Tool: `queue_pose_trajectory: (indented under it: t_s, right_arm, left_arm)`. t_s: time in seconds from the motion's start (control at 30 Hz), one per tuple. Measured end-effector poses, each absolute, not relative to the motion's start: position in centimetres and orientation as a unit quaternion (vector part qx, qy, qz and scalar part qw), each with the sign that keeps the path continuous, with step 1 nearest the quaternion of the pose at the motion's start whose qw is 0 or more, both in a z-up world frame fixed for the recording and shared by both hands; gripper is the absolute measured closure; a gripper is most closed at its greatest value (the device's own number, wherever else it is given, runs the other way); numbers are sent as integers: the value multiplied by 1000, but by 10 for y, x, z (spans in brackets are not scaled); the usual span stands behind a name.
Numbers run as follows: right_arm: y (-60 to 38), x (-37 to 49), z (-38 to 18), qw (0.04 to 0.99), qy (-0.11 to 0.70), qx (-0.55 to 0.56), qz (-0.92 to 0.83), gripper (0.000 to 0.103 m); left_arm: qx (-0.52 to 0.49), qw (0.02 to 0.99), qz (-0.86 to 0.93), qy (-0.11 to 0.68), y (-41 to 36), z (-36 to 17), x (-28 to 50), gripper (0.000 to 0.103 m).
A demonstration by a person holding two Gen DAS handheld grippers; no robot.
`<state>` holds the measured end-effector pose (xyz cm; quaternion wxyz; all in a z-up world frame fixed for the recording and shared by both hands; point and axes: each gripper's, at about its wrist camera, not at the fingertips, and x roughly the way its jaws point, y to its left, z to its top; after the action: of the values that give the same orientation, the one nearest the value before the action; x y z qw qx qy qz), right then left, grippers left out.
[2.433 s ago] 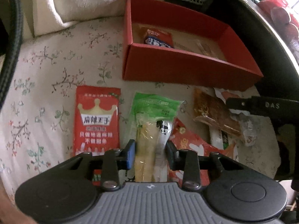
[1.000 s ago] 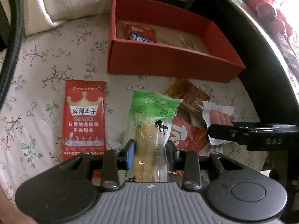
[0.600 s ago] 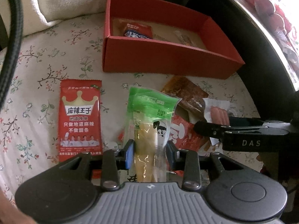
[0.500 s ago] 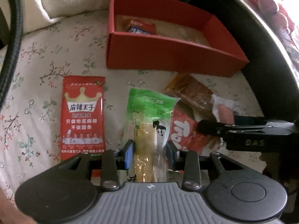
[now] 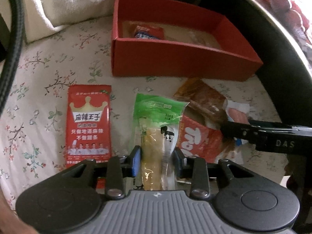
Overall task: Organize snacks
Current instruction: 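Lift both held packets and carry them over the red box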
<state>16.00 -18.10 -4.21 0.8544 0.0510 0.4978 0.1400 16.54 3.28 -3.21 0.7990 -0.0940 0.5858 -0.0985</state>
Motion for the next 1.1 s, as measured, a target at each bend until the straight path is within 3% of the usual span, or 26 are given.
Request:
queue_pose_trajectory:
  t_s: [0.17,1.1]
  right_arm:
    - [-184,156,-28,864,480,55,143,17]
    - [-186,157,31,901,383,101,177,19]
  left_arm:
    - [-106,806,-114,571,35,-19,165,75]
    - [-139,851,-114,493,41,23,176,75]
